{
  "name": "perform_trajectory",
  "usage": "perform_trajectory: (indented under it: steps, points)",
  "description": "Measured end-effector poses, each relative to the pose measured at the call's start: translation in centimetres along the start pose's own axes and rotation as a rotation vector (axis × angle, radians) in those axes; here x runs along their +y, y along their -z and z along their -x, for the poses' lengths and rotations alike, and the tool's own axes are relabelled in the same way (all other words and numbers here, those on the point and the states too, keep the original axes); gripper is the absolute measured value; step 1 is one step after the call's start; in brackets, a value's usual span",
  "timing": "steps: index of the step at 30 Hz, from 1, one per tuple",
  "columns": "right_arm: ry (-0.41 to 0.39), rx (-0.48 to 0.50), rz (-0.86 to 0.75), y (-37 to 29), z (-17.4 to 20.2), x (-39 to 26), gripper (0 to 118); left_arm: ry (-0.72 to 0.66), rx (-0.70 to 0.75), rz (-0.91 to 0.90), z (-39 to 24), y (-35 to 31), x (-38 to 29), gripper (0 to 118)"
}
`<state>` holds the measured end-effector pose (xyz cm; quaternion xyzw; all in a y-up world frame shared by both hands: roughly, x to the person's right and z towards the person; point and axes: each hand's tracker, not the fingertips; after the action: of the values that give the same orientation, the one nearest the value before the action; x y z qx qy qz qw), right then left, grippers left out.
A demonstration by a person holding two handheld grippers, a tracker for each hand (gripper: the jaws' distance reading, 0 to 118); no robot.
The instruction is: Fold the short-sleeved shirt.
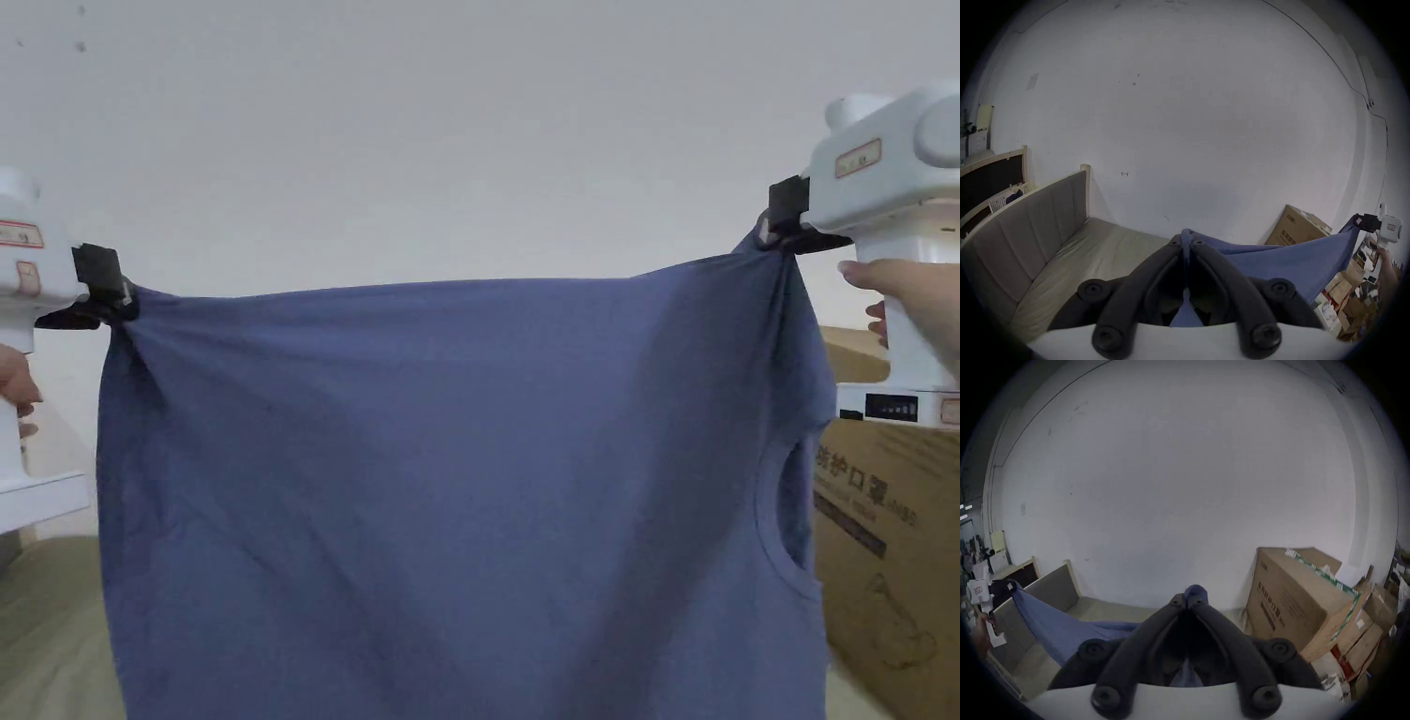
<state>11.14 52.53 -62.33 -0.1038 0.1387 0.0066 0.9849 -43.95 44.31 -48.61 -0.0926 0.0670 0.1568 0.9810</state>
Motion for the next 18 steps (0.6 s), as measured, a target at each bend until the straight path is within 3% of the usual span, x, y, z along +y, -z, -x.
perform_trajectory:
  steps: [3,10,15,18]
  points:
    - [-0.045,-0.037,-0.037,2.9,0.6,0.9,0,0.017,0.011,-0.046,-0.1,2.9,0.4,1]
    - [-0.047,-0.081,-0.052,9.2,0.6,-3.2,0,-0.004,0.027,-0.084,0.6,8.5,-2.0,1]
    - [0.025,-0.092,0.090,13.1,-0.4,-15.5,0,-0.063,0.066,0.091,3.2,11.8,-11.3,1]
    - [0.093,-0.071,0.279,13.3,-0.6,-26.6,0,-0.129,0.101,0.239,5.7,11.6,-20.3,1]
